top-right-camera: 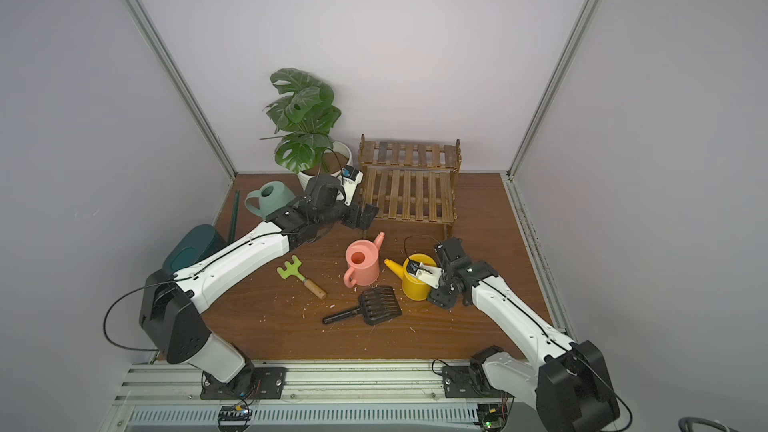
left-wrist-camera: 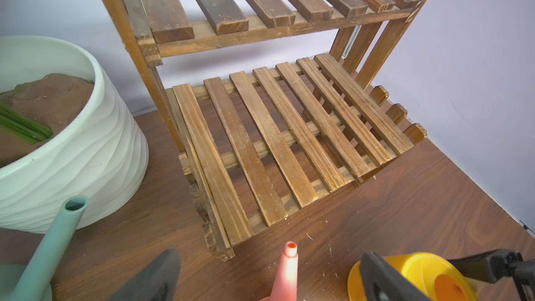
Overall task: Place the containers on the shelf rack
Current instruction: 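Pick up a container from the center of the board.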
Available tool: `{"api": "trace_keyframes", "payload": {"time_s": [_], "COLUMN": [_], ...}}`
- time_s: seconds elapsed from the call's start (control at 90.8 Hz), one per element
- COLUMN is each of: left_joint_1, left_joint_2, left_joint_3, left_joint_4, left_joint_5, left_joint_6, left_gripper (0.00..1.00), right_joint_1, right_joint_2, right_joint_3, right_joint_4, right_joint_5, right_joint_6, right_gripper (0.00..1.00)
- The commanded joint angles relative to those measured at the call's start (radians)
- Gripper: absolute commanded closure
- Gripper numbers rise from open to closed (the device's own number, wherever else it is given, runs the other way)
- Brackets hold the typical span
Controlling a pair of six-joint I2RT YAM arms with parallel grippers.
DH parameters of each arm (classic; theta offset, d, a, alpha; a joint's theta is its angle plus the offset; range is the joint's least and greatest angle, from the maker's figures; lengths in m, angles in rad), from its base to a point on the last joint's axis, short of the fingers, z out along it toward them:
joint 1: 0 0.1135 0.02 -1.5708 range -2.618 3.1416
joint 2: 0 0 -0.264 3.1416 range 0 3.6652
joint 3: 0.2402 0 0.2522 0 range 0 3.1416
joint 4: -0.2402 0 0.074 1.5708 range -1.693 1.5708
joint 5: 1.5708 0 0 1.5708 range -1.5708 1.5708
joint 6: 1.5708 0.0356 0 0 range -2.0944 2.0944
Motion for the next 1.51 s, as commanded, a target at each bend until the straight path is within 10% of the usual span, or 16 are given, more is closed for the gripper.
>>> {"api": "trace_keyframes", "payload": {"time_s": [0.0, 0.462, 0.859, 1.497], "left_joint_1": [0.015, 0.020, 0.022, 0.041], "left_joint_2": [-0.001, -0.004, -0.016, -0.111], "left_joint_3": [-0.016, -0.022, -0.037, -0.088], "left_joint_4": [-0.003, 0.000, 0.000, 0.100], "left_joint_5": [0.010, 0.035, 0.038, -0.014], "left_joint_6": [0.004, -0.010, -0.011, -0.041], "left_gripper": [0.01, 0.01, 0.01, 0.01], "right_joint_1": [0.012, 0.025, 0.033, 0.033], "right_joint_2": [0.011, -0.038, -0.055, -0.239], "right_joint_3": [0.036, -0.025, -0.045, 0.084], "right_joint_4": [0.015, 0.064, 0.120, 0.069], "right_joint_5": [-0.067, -0.131, -0.119, -0.084], "right_joint_6": [0.036, 0.065, 0.088, 0.153], "right_gripper": [0.36, 0.55, 0.92, 1.00]}}
